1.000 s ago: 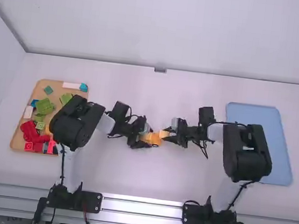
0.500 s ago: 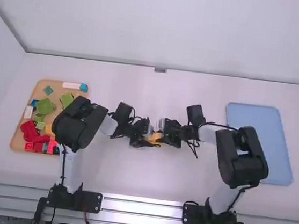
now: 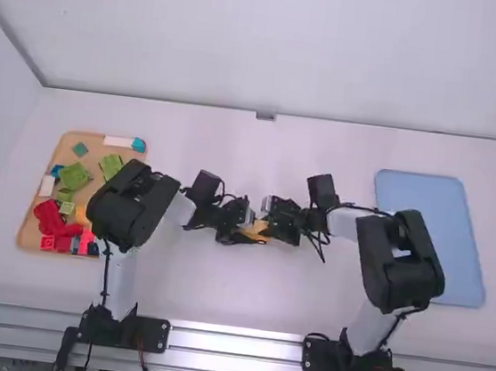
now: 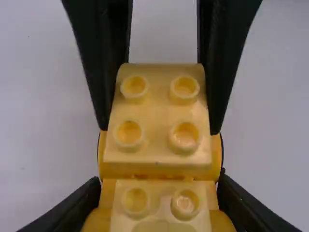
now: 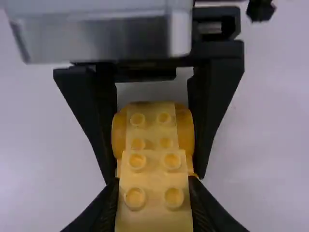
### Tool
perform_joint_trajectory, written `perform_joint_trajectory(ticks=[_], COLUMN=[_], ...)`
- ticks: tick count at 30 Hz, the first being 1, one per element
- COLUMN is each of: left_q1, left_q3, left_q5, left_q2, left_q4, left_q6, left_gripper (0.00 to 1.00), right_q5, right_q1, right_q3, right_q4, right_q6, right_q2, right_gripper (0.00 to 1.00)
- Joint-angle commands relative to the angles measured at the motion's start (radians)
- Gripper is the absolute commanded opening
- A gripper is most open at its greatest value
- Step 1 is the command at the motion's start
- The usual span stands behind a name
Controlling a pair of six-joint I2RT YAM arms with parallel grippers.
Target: Assemble lego blocks to make yellow taxi
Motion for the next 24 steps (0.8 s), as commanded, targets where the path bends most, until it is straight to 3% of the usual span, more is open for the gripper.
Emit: perform_joint_trajectory(ticks=[1, 9, 16, 19, 24], left_q1=[-0.007, -0.010, -0.010, -0.010, -0.010], left_q3=[-0.026, -0.026, -0.027, -0.027, -0.027], left_q5=[-0.067, -0.064, -0.064, -0.064, -0.064], left_q2=[0.018, 0.018, 0.018, 0.018, 0.018], left_q4=[-0.016, -0.017, -0.026, -0.031, -0.031], left_q6=[0.013, 0.011, 0.011, 0.010, 0.010], left_gripper=[0.39, 0.40, 0.39, 0.39, 0.39], right_q5=[-0.041, -0.008, 0.011, 0.011, 0.014], right_q1=[-0.003, 0.022, 0.024, 0.025, 0.024], right_q3=[-0.051, -0.162, -0.166, -0.166, -0.166], right_q4=[0.030, 0.359, 0.359, 0.359, 0.360], right_q6=[-0.040, 0.156, 0.155, 0.151, 0.142], right_q2=[-0.008, -0.008, -0.008, -0.008, -0.008], right_gripper=[0.11, 0.17, 0.17, 0.25, 0.26])
